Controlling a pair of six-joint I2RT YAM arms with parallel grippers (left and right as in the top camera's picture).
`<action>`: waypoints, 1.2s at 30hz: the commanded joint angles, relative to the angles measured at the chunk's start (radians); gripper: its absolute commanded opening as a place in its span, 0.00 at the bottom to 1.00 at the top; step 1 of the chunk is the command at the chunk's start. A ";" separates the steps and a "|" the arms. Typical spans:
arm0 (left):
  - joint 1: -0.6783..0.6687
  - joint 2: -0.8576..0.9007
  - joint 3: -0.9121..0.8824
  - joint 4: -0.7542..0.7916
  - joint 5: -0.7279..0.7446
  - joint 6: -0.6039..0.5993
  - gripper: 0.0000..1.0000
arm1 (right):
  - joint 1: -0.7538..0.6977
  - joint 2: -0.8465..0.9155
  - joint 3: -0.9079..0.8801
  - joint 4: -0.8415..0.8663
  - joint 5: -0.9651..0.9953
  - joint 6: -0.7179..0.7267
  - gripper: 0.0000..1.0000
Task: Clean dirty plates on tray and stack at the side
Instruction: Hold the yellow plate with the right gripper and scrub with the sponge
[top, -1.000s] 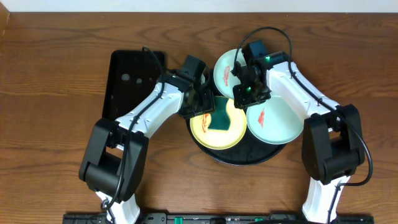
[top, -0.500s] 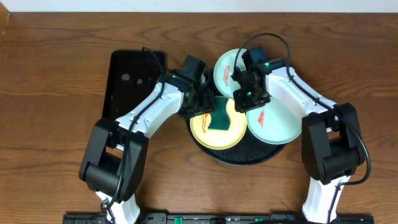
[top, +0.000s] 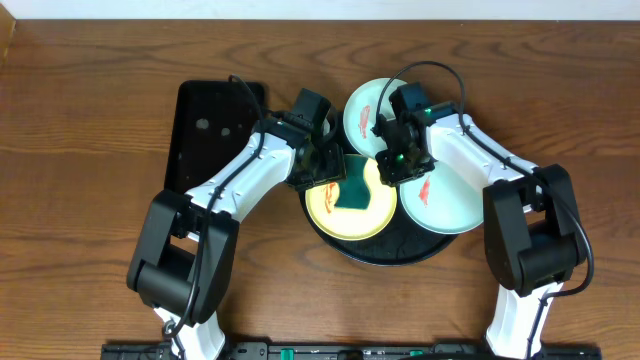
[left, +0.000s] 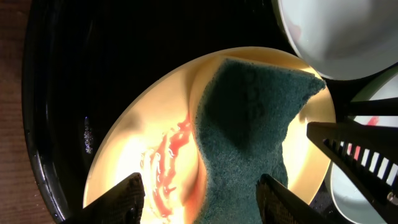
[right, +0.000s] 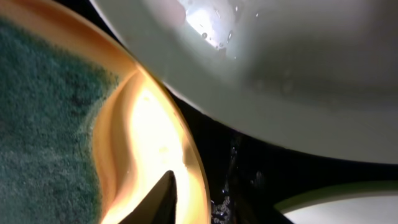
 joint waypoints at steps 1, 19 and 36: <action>0.006 0.004 -0.002 -0.002 0.010 0.018 0.59 | 0.014 0.006 -0.006 0.007 0.006 0.005 0.22; -0.061 0.006 -0.003 0.024 0.039 0.018 0.59 | 0.014 0.006 -0.006 0.018 0.006 0.061 0.02; -0.117 0.073 -0.007 0.035 -0.105 0.018 0.59 | 0.014 0.006 -0.006 0.021 0.006 0.064 0.01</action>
